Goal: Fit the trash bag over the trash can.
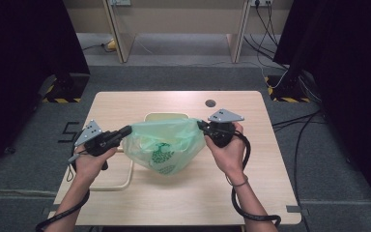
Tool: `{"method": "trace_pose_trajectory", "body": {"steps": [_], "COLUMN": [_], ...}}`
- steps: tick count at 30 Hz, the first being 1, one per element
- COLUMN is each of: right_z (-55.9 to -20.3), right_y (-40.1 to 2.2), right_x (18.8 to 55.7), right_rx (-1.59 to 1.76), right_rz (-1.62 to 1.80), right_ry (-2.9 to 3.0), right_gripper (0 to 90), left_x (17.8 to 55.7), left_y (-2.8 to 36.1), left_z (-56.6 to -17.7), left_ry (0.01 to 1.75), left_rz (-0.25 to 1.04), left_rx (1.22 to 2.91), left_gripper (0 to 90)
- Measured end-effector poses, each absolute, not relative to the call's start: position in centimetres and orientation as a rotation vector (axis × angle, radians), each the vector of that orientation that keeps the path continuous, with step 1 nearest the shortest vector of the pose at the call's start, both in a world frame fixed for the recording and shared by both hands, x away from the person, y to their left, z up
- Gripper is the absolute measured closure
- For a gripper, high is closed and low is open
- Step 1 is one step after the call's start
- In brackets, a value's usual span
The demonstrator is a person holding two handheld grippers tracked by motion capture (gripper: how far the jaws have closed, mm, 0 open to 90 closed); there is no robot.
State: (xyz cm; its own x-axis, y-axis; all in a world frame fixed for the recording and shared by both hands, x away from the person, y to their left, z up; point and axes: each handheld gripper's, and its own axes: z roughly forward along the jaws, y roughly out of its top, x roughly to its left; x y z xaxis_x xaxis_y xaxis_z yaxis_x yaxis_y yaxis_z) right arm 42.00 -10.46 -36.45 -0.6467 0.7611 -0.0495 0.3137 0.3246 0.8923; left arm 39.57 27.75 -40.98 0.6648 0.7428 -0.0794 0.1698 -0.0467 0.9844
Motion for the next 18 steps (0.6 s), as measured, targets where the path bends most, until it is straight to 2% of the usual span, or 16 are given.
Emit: {"method": "trace_pose_trajectory", "body": {"steps": [18], "right_z": [-36.4], "right_y": [-10.0], "right_x": [43.8], "right_rx": [0.956], "right_rz": [1.262], "right_ry": [2.091], "right_gripper": [89.7], "left_x": [41.5], "left_y": [27.7], "left_z": [-41.0], "left_ry": [0.818], "left_rz": [0.559], "left_rx": [1.577], "left_gripper": [89.5]}}
